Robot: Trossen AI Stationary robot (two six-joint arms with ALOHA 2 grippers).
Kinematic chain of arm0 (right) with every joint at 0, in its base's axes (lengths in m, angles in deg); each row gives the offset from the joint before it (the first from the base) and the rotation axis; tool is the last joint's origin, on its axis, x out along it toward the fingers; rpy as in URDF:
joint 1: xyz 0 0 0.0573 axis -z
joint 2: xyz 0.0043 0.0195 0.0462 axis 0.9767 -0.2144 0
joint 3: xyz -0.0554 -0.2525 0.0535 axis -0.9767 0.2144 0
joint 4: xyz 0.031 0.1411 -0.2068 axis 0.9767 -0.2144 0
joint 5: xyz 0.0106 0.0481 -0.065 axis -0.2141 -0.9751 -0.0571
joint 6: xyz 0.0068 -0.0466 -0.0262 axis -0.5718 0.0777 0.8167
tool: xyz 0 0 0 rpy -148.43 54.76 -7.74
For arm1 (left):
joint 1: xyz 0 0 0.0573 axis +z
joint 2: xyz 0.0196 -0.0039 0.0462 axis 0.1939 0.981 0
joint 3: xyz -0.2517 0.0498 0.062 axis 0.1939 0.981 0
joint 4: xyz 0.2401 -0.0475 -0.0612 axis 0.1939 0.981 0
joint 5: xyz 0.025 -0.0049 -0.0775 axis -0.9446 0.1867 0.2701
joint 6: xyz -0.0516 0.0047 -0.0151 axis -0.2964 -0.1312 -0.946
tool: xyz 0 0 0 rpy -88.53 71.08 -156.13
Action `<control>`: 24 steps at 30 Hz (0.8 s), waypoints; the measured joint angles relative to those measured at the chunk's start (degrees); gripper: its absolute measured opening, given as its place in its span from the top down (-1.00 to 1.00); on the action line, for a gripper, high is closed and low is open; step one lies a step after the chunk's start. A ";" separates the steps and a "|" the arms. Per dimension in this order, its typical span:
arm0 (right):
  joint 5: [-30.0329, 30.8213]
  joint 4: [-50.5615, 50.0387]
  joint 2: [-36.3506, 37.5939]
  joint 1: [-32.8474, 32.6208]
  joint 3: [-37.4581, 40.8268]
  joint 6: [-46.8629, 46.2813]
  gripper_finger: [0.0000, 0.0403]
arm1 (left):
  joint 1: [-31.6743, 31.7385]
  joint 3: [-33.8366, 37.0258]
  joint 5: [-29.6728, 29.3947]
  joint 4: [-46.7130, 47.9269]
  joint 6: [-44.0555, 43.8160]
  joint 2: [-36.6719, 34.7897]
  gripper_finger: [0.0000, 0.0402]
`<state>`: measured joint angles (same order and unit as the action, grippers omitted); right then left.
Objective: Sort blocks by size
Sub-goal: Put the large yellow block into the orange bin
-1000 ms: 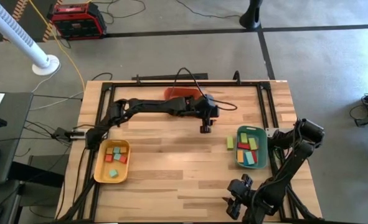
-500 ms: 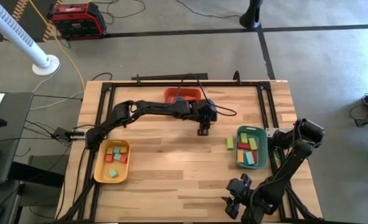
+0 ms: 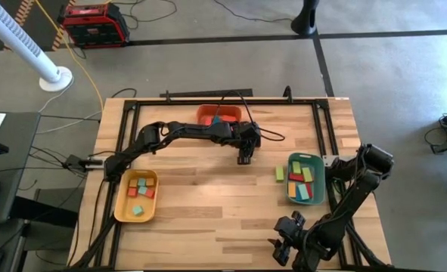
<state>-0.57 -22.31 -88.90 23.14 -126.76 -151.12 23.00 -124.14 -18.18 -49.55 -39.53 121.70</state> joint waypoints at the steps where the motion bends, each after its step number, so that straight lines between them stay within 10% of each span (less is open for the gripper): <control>1: 0.02 -0.01 0.00 0.09 0.00 0.01 -0.24 | 0.02 -0.05 0.38 0.31 0.10 -0.02 0.02; 24: 0.00 1.55 -0.02 0.26 0.00 -0.01 -0.24 | 0.01 -0.05 5.69 -0.60 1.95 0.00 0.38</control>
<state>-0.57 -20.76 -88.93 23.40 -126.76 -151.13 23.00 -124.19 -12.49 -50.14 -37.59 121.70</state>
